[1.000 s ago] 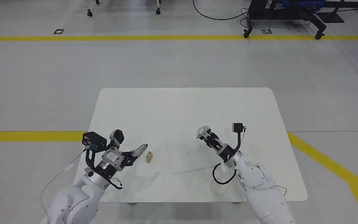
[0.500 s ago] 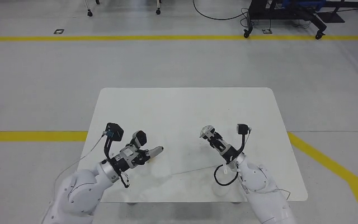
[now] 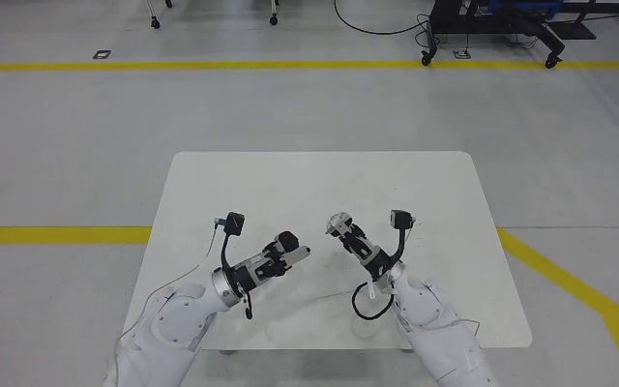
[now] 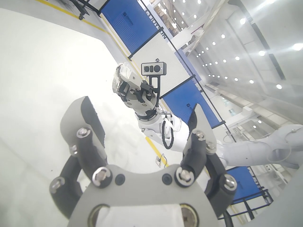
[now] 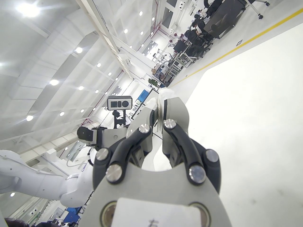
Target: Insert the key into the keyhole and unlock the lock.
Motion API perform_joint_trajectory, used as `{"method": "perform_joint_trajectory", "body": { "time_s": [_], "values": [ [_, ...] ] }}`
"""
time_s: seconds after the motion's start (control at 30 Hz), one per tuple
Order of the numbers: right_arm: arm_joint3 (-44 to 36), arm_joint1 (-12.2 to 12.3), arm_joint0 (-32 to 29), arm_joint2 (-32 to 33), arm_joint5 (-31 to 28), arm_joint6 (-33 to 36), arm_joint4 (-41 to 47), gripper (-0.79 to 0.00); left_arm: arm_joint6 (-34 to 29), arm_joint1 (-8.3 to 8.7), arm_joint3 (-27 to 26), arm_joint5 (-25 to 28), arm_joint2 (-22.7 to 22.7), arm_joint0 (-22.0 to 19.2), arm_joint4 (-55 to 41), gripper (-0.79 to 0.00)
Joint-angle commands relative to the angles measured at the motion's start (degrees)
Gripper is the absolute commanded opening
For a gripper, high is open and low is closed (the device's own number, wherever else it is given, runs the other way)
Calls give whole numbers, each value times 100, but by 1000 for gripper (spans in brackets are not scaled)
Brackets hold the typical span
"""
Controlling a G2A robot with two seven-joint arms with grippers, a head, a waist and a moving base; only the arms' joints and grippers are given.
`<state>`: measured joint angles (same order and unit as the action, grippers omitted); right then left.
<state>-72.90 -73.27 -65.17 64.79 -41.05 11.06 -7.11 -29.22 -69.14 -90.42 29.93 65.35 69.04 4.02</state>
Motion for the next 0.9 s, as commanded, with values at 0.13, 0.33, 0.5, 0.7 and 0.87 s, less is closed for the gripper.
{"method": "perform_joint_trajectory", "body": {
  "time_s": [0.13,0.33,0.5,0.7,0.87],
  "values": [
    [109,-30,56,-24,-27,-48,25,-785,-10,-80,505,8,-277,-354,-205,-489],
    [197,-60,150,-100,13,143,166,-785,-118,-115,822,-8,-368,-595,-250,-477],
    [313,-104,259,-209,47,208,215,-785,-156,-146,972,9,-474,-714,-223,-480],
    [415,-150,350,-306,52,237,230,-785,-140,-174,1118,17,-545,-810,-179,-489],
    [456,-171,385,-323,42,252,235,-785,-116,-187,1186,12,-562,-847,-152,-502]
  ]
}}
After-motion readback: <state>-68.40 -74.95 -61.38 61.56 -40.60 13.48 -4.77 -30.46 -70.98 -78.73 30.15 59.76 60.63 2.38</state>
